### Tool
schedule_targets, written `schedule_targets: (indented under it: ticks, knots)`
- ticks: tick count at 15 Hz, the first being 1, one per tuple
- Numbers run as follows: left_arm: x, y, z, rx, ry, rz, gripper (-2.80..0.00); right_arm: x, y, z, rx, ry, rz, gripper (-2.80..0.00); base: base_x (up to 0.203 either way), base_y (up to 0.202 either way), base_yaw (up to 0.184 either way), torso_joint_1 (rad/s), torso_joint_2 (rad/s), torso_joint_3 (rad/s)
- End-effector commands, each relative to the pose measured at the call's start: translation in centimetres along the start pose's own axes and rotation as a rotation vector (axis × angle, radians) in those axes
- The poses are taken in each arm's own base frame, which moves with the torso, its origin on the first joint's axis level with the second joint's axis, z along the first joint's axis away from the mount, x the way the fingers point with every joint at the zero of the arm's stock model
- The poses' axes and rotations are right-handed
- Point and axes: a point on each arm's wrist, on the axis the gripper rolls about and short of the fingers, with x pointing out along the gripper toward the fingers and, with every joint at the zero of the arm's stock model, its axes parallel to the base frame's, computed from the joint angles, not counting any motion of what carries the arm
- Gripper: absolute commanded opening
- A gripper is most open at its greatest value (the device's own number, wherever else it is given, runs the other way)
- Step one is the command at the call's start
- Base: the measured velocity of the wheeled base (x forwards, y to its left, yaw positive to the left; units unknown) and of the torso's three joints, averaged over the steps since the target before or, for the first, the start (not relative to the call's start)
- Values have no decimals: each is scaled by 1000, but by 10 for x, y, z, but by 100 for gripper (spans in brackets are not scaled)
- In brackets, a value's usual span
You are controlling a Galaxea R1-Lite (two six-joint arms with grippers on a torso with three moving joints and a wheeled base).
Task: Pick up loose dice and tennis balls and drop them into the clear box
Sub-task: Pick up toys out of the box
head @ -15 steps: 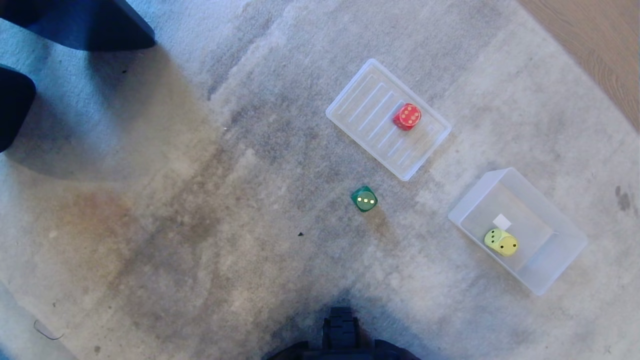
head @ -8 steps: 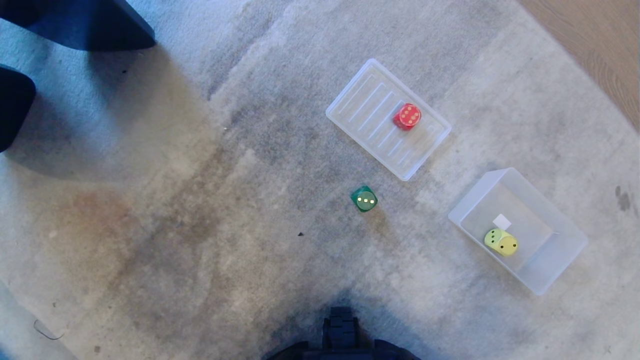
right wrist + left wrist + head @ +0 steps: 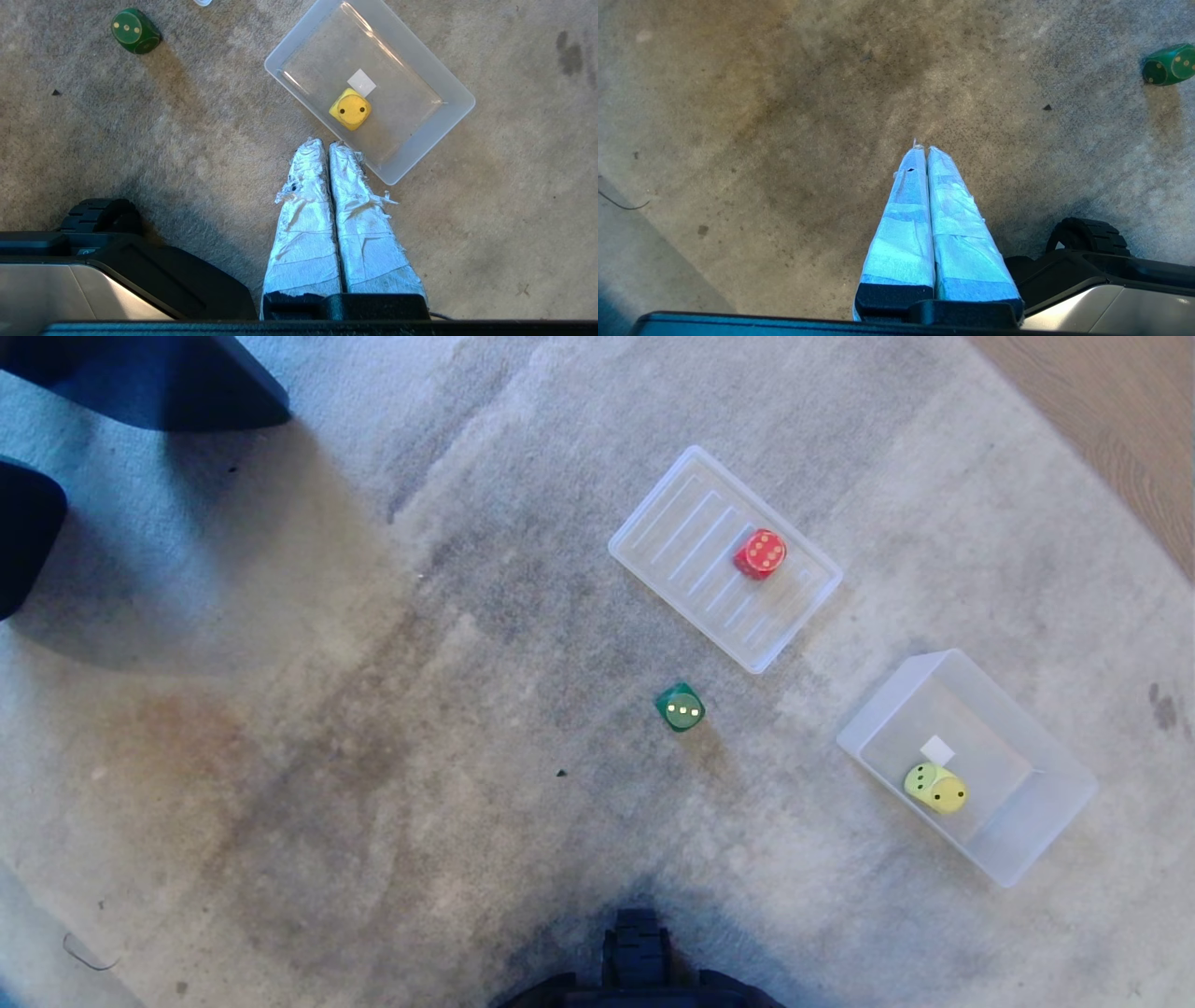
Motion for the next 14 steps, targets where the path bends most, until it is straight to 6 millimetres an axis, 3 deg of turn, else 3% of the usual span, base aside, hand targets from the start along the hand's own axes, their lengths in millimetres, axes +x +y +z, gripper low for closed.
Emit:
schedule_targets:
  ticks: [1,14]
  knots:
    - [0,0,0,-5,-1,5,-280,2,0,-9,-1,34,2,-280,0,0,0,0,0,0]
    - [0,0,0,-11,-2,11,-280,2,0,-9,-7,33,4,-280,0,0,0,0,0,0]
